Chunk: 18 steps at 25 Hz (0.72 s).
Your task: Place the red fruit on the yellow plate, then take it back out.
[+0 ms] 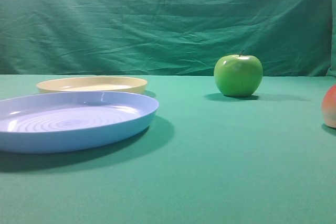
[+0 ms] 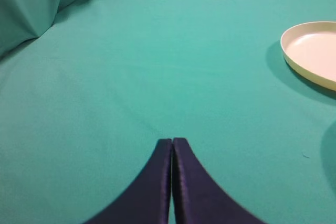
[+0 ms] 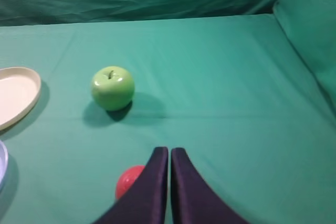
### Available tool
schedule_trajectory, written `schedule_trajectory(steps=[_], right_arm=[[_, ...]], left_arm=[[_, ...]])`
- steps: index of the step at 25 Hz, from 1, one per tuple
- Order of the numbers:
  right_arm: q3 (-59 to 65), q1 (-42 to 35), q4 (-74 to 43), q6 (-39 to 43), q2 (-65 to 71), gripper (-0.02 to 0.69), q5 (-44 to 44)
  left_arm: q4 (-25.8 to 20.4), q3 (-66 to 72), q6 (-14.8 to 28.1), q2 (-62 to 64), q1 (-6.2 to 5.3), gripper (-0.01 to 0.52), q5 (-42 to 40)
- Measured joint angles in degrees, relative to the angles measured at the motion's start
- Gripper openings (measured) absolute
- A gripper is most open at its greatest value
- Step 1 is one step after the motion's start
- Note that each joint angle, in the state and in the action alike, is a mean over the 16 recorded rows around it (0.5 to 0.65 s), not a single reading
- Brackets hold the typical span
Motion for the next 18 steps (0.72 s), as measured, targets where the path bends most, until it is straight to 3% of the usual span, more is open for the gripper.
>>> schedule_trajectory(steps=[8, 18], right_arm=[[12.58, -6.61, -1.41, 2.28, -11.53, 0.0, -6.08], [27.1, -8.84, -1.42, 2.22, -19.73, 0.0, -13.55]], left_arm=[[0.0, 0.0, 0.02, 0.0, 0.0, 0.0, 0.0], [0.0, 0.0, 0.02, 0.0, 0.0, 0.0, 0.0]])
